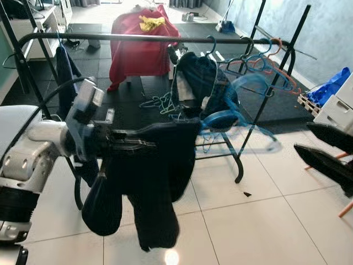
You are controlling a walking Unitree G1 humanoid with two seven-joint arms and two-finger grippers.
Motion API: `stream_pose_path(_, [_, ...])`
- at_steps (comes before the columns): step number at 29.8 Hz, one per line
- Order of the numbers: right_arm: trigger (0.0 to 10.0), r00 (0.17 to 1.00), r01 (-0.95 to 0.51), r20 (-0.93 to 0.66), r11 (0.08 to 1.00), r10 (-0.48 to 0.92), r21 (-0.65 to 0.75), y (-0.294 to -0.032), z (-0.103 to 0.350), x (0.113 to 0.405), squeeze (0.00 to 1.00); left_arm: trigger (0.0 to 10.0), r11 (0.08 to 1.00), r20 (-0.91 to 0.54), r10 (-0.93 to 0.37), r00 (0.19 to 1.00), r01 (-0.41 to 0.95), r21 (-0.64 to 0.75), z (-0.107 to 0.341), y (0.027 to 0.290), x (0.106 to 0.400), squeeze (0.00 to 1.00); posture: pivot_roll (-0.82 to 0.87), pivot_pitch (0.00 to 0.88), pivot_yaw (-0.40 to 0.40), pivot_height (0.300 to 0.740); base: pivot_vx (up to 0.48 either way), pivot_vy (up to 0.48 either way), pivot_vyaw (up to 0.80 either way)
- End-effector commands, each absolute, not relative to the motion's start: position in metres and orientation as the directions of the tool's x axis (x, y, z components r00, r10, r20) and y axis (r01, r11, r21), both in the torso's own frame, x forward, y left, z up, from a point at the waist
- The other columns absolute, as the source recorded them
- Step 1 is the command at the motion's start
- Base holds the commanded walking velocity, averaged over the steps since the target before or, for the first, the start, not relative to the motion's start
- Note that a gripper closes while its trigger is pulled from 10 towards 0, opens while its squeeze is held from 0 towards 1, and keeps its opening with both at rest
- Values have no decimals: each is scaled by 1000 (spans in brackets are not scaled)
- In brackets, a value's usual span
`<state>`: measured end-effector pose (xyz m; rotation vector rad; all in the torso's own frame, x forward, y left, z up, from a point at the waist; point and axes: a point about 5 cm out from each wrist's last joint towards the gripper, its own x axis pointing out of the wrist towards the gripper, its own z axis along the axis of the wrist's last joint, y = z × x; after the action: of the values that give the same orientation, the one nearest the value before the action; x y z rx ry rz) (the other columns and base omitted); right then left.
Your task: Hang hanger
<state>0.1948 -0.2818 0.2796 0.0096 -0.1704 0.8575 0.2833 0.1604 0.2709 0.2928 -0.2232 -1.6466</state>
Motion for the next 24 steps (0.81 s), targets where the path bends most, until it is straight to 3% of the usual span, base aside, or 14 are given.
stream_pose_path(1, [10000,614,-774,141,627,776,-81,-278,282,193,0,10000,-155,-90,-987,-131,921,356,282,158,277,0,-80,103,-44,740,0,0,0])
stream_pose_path(5, [10000,595,-790,137,608,792,-76,-277,282,192,0,10000,-172,-94,-985,-148,915,364,284,155,276,0,-80,103,-44,740,0,0,0])
stream_pose_path(7, [10000,518,-850,129,526,846,-36,-269,282,190,0,10000,-215,-111,-976,-186,900,380,288,148,275,0,-83,98,-36,740,0,0,0])
stream_pose_path(8, [10000,518,-850,129,526,846,-36,-269,282,190,0,10000,-215,-111,-976,-186,900,380,288,148,275,0,-83,98,-36,740,0,0,0])
stream_pose_path(9, [10000,440,-897,119,442,890,13,-259,279,187,0,10000,-232,-114,-972,-203,892,388,290,143,275,0,-83,98,-36,740,0,0,0])
stream_pose_path(10, [10000,440,-897,119,442,890,13,-259,279,187,0,10000,-232,-114,-972,-203,892,388,290,143,275,0,-83,98,-36,740,0,0,0])
stream_pose_path(12, [10000,348,-937,110,342,931,75,-247,272,185,0,10000,-255,-112,-967,-230,882,396,293,137,274,0,-80,95,-33,740,0,0,0])
stream_pose_path(24, [10000,308,-949,72,300,949,98,-237,258,194,0,10000,-342,-132,-939,-316,851,398,296,131,264,0,-70,83,-33,740,0,0,0])
